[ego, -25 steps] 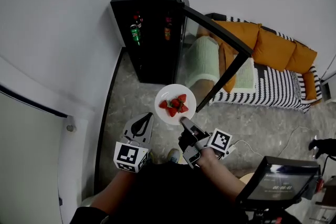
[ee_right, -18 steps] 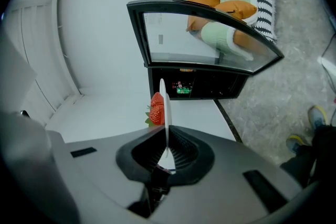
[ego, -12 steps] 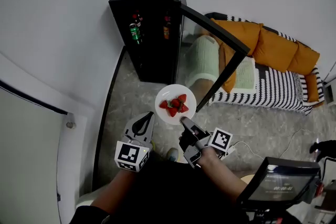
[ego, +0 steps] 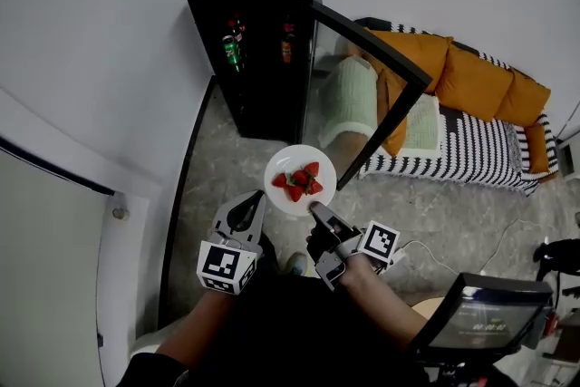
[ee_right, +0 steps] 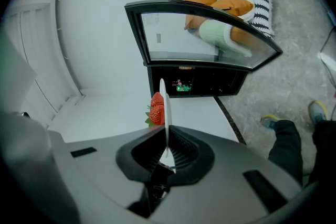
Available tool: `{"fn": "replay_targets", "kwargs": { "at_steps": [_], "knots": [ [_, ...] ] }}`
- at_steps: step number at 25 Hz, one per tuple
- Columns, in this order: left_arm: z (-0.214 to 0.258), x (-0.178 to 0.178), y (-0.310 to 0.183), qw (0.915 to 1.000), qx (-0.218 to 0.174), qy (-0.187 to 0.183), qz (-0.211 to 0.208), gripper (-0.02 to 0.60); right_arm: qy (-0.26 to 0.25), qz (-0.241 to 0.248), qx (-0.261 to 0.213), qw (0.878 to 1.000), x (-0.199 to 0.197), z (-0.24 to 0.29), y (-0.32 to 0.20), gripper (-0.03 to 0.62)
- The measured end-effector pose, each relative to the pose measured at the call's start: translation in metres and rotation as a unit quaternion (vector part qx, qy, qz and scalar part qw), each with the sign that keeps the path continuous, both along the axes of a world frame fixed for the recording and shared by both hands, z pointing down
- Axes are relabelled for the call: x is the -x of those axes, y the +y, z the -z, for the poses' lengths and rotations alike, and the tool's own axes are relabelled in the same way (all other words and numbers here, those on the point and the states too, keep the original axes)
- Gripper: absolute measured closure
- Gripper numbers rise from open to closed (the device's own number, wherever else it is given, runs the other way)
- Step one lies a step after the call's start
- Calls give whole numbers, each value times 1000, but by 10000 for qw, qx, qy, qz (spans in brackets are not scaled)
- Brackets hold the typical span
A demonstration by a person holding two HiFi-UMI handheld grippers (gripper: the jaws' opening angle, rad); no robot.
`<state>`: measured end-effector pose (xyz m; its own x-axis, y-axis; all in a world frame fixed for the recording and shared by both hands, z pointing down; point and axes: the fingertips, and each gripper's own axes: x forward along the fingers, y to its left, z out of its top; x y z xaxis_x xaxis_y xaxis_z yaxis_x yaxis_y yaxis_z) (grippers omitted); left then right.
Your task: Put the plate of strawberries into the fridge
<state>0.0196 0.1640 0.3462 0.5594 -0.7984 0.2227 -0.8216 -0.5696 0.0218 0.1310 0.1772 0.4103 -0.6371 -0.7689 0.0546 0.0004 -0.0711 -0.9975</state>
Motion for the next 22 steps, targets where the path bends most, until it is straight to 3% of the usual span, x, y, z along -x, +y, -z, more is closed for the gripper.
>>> {"fn": "replay_targets", "kwargs": {
  "at_steps": [10,22],
  "knots": [
    [-10,30,-10,9999,-17,105,76,575,91,62,66,9999,28,-10,-12,576],
    [-7,63,-76,9998,92,63,-143,575,21,-190,159,9997,61,-9,-68,576]
  ]
}}
